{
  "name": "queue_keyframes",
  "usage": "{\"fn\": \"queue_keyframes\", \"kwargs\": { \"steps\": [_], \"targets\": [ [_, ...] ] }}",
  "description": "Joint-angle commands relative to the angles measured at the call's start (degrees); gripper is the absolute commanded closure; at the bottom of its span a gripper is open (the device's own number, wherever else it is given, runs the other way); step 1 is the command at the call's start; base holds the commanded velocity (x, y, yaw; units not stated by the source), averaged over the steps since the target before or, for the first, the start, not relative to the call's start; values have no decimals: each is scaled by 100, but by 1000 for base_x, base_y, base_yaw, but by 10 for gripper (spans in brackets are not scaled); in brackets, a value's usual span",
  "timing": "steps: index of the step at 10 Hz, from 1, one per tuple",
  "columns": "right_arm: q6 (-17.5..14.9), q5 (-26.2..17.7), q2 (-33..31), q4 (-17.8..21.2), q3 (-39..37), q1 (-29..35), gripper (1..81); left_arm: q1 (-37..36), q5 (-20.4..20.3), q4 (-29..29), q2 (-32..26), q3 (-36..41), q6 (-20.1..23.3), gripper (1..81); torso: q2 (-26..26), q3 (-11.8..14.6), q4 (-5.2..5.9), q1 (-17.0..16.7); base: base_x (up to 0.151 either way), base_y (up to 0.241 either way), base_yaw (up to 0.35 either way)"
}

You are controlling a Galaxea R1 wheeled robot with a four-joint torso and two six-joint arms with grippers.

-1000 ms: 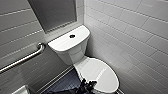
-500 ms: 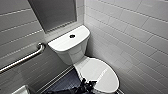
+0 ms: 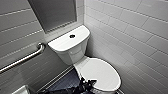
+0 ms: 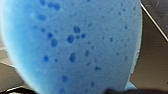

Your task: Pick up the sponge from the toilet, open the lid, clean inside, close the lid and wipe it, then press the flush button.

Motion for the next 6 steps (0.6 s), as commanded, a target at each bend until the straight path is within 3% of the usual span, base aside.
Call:
{"fn": "queue_keyframes", "kwargs": {
  "steps": [1,4,5,6],
  "targets": [
    [23,-235,-186,-69,83,-10,811,-871,-637,94,-240,910,50,10,0,175,0,0,0,0,0],
    [23,-208,-168,-69,56,-10,811,-871,-795,59,-633,1497,50,10,2,664,0,2,0,0,0],
    [23,-209,-168,-86,56,-10,811,-871,-848,50,-775,1691,-11,10,2,398,0,2,0,0,0],
    [31,-208,-160,-86,56,-1,811,-871,-848,59,-889,1823,-98,10,0,538,0,2,0,0,0]
  ]
}}
